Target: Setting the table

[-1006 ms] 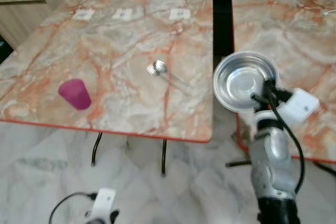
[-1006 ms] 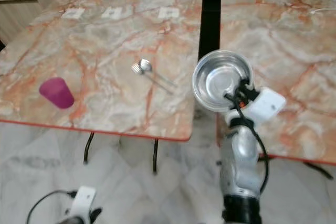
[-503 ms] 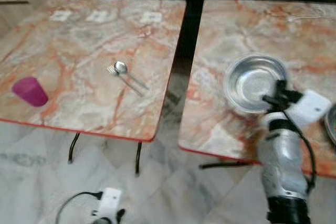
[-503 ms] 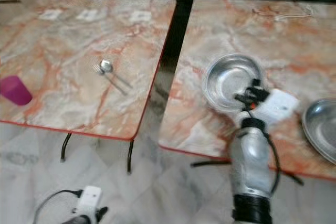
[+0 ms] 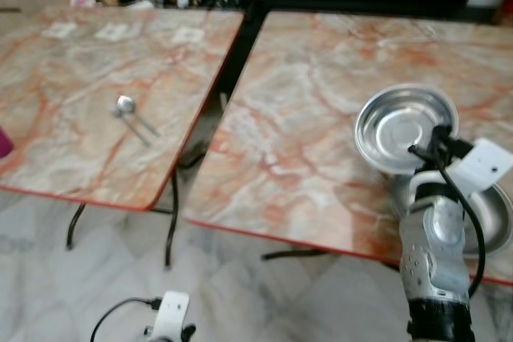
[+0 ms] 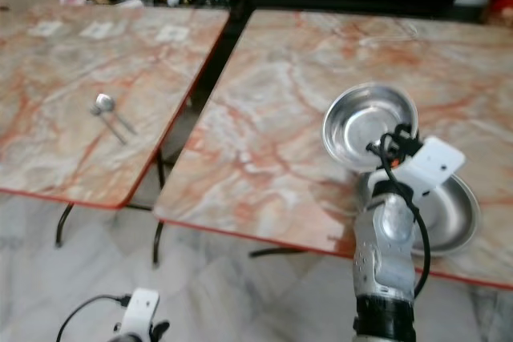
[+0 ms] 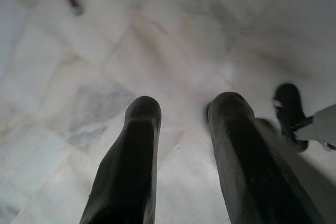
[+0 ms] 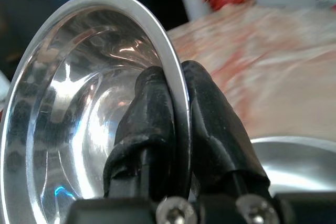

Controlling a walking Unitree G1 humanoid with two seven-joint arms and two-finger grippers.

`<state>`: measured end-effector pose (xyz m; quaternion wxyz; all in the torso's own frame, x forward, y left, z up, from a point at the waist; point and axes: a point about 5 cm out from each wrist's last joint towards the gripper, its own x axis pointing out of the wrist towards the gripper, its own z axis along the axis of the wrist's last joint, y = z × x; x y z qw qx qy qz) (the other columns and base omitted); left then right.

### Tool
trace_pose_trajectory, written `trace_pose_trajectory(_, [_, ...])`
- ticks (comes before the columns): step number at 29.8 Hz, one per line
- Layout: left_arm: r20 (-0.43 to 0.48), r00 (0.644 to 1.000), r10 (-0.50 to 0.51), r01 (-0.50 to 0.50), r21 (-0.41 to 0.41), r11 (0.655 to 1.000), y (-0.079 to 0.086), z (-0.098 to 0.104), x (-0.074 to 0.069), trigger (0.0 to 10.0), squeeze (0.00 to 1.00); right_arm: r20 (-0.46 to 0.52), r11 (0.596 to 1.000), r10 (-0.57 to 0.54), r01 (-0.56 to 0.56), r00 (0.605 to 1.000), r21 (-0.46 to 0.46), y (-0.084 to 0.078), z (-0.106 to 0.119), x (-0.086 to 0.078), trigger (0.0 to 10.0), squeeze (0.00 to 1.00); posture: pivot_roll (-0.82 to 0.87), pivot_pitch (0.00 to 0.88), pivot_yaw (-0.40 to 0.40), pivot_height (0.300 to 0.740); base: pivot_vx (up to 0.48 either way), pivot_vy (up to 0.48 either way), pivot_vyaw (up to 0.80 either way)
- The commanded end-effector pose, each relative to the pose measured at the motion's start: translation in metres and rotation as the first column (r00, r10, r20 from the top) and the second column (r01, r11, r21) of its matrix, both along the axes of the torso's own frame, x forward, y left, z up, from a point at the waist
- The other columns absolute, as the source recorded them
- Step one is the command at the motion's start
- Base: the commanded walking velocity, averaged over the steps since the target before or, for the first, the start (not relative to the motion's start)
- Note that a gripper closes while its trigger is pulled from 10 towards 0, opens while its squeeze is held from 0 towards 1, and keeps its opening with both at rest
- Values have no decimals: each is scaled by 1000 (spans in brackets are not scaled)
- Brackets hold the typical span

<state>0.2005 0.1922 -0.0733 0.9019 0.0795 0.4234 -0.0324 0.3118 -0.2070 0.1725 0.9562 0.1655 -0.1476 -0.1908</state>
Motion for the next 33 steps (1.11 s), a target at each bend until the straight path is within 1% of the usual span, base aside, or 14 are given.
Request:
trace_pose_trajectory(1, [-34, 999, 7, -7, 16, 1000, 9, -3, -8, 10000, 0, -2, 1000, 4, -4, 1000, 11, 4, -1, -4, 10000, 0, -152, 123, 43, 740, 0, 0, -788])
trace_pose_trajectory(4, [-35, 999, 3, -3, 20, 1000, 10, -3, -9, 10000, 0, -1, 1000, 2, -2, 1000, 5, 7, -1, -7, 10000, 0, -154, 121, 48, 740, 0, 0, -460])
trace_pose_trajectory(6, [-36, 999, 1, 0, 21, 1000, 10, -4, -9, 10000, 0, -26, 1000, -5, 5, 1000, 7, 8, -3, -8, 10000, 0, -154, 120, 49, 740, 0, 0, 0])
trace_pose_trajectory(7, [-36, 999, -1, 2, 22, 1000, 10, -4, -9, 10000, 0, -39, 999, -2, 4, 999, 37, 9, -5, -9, 10000, 0, -152, 118, 50, 740, 0, 0, 0])
trace_pose_trajectory(10, [-38, 999, -3, 4, 24, 1000, 10, -4, -9, 10000, 0, -57, 998, 6, -2, 998, 63, 11, -7, -10, 10000, 0, -153, 116, 53, 740, 0, 0, 0])
trace_pose_trajectory(11, [-40, 999, -6, 7, 26, 1000, 11, -4, -10, 10000, 0, -59, 996, 17, -12, 998, 94, 14, -5, -10, 10000, 0, -155, 113, 55, 740, 0, 0, 0])
trace_pose_trajectory(12, [-40, 999, -6, 7, 26, 1000, 11, -4, -10, 10000, 0, -59, 996, 17, -12, 998, 94, 14, -5, -10, 10000, 0, -155, 113, 55, 740, 0, 0, 0])
trace_pose_trajectory(13, [-41, 999, -7, 8, 27, 1000, 11, -4, -10, 10000, 0, -88, 995, 26, -17, 996, 97, 16, -6, -10, 10000, 0, -156, 113, 56, 740, 0, 0, 0])
trace_pose_trajectory(16, [-45, 999, -11, 13, 30, 999, 11, -4, -11, 10000, 0, -129, 989, 48, -29, 990, 145, 22, -8, -11, 10000, 0, -153, 107, 58, 740, 0, 0, 0])
trace_pose_trajectory(20, [-46, 999, -15, 16, 32, 999, 11, -5, -11, 10000, 0, -155, 983, 45, -16, 987, 182, 24, -8, -13, 10000, 0, -154, 104, 59, 740, 0, 0, 0])
trace_pose_trajectory(22, [-46, 999, -17, 18, 33, 999, 12, -5, -12, 10000, 0, -200, 982, 25, 14, 979, 191, 22, -13, -15, 10000, 0, -157, 100, 62, 740, 0, 0, 0])
trace_pose_trajectory(24, [-47, 999, -18, 20, 34, 999, 12, -5, -12, 10000, 0, -217, 979, 19, 26, 976, 201, 22, -15, -17, 10000, 0, -160, 98, 64, 740, 0, 0, 0])
trace_pose_trajectory(27, [-48, 999, -23, 25, 37, 999, 13, -4, -12, 10000, 0, -307, 983, 46, 12, 951, 184, 24, -26, -21, 10000, 0, -158, 95, 66, 740, 0, 0, 0])
trace_pose_trajectory(33, [-50, 998, -25, 27, 41, 999, 15, -5, -13, 10000, 0, -328, 983, 64, -3, 943, 184, 26, -25, -28, 10000, 0, -163, 91, 68, 740, 0, 0, 0])
